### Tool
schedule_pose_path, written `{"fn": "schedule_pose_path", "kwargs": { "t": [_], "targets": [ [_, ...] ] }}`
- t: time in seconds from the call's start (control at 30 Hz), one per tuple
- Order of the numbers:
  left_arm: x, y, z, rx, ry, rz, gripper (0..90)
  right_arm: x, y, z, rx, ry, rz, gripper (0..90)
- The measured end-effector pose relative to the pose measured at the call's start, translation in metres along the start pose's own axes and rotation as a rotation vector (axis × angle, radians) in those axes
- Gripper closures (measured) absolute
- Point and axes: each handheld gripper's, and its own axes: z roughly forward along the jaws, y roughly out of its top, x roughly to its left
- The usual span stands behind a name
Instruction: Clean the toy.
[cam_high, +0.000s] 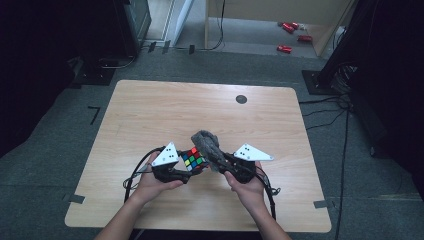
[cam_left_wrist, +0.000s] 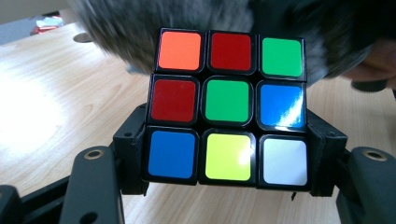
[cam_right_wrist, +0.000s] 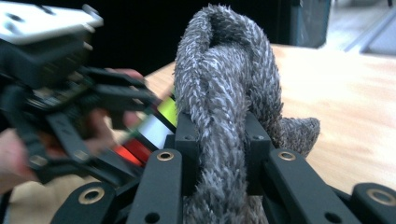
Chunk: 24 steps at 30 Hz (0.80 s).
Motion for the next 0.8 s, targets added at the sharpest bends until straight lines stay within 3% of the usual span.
{"fn": "schedule_pose_path", "kwargs": {
  "t": [0.1, 0.3, 0.4, 0.47, 0.53, 0.73, 0.8],
  "targets": [
    [0.001, -0.001, 0.001, 0.002, -0.004, -0.008, 34.3, -0.002, -0.002, 0.001, 0.014, -0.009, 0.003, 74.5],
    [0.0, -0.001, 0.002, 0.006, -0.001, -0.009, 34.3, 0.016, 0.009, -0.005, -0.027, 0.035, -0.051, 74.2],
    [0.001, 0.0, 0.0, -0.007, -0.004, -0.017, 34.2, 0.009, 0.006, -0.003, -0.028, 0.038, -0.033, 74.2],
    [0.002, 0.0, -0.002, -0.026, -0.007, -0.026, 34.2, 0.002, 0.001, -0.001, -0.008, 0.013, -0.028, 74.2],
    [0.003, 0.001, -0.004, -0.033, -0.009, -0.03, 34.2, -0.003, -0.001, -0.001, -0.002, 0.008, 0.002, 74.3],
    [-0.002, -0.002, 0.004, -0.001, -0.007, -0.017, 34.3, 0.012, 0.008, -0.005, -0.032, 0.056, -0.032, 74.1],
    [-0.003, -0.001, 0.004, -0.005, -0.001, -0.015, 34.3, 0.01, 0.007, -0.004, -0.03, 0.052, -0.03, 74.1]
  ]
}}
